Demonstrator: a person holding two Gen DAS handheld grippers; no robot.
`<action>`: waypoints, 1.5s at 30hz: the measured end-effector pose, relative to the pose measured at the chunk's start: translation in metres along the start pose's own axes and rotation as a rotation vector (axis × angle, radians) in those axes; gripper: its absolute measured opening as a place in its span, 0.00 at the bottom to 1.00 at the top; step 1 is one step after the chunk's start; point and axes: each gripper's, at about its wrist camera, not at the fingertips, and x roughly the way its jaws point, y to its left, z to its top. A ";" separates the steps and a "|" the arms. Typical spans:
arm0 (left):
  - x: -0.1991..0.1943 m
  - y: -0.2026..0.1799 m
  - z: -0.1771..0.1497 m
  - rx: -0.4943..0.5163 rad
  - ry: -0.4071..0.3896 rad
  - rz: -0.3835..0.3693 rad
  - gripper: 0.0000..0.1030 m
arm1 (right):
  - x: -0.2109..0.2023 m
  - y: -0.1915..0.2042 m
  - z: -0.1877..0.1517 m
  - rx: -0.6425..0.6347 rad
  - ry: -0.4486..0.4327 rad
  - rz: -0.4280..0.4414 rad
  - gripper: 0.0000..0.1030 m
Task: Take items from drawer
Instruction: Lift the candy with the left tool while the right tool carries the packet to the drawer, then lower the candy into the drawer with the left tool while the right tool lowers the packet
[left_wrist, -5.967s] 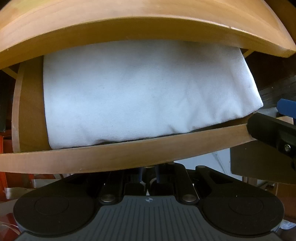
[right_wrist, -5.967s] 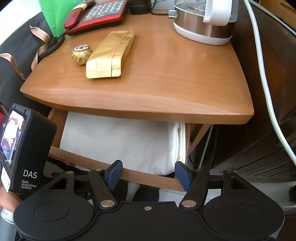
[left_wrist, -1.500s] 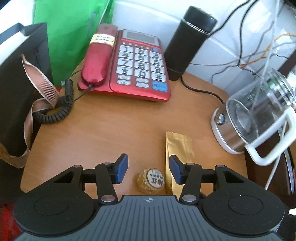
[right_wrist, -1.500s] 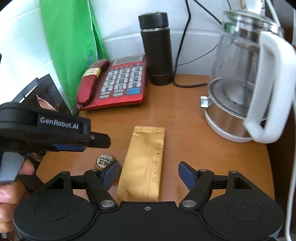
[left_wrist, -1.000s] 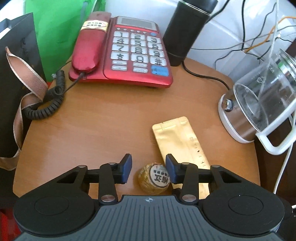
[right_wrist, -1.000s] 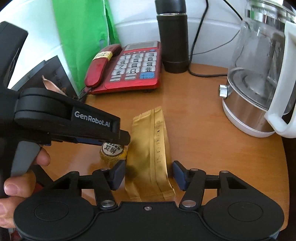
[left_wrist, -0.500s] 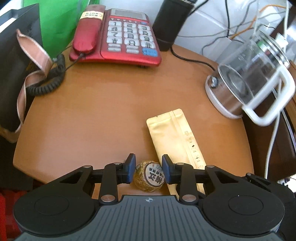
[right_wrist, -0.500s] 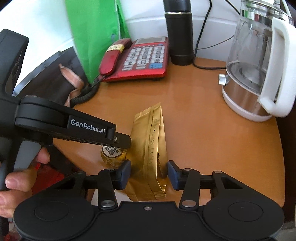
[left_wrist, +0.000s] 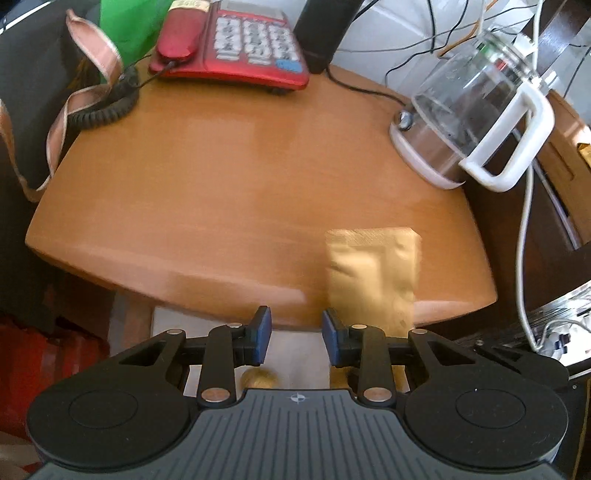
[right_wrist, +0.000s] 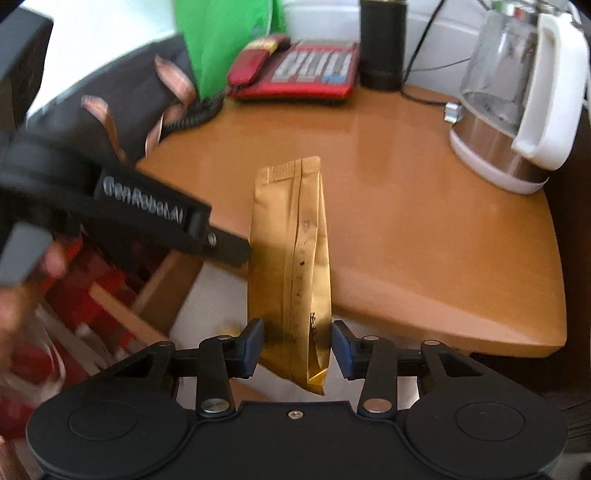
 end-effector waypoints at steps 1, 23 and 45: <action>0.002 0.001 -0.003 0.003 0.006 0.010 0.30 | 0.002 0.002 -0.003 -0.011 0.010 -0.010 0.37; 0.050 0.013 -0.039 0.026 0.148 0.110 0.31 | 0.024 -0.026 -0.028 0.306 0.128 0.034 0.38; 0.072 0.009 -0.048 0.093 0.257 0.134 0.29 | 0.059 -0.038 -0.029 0.440 0.282 0.035 0.41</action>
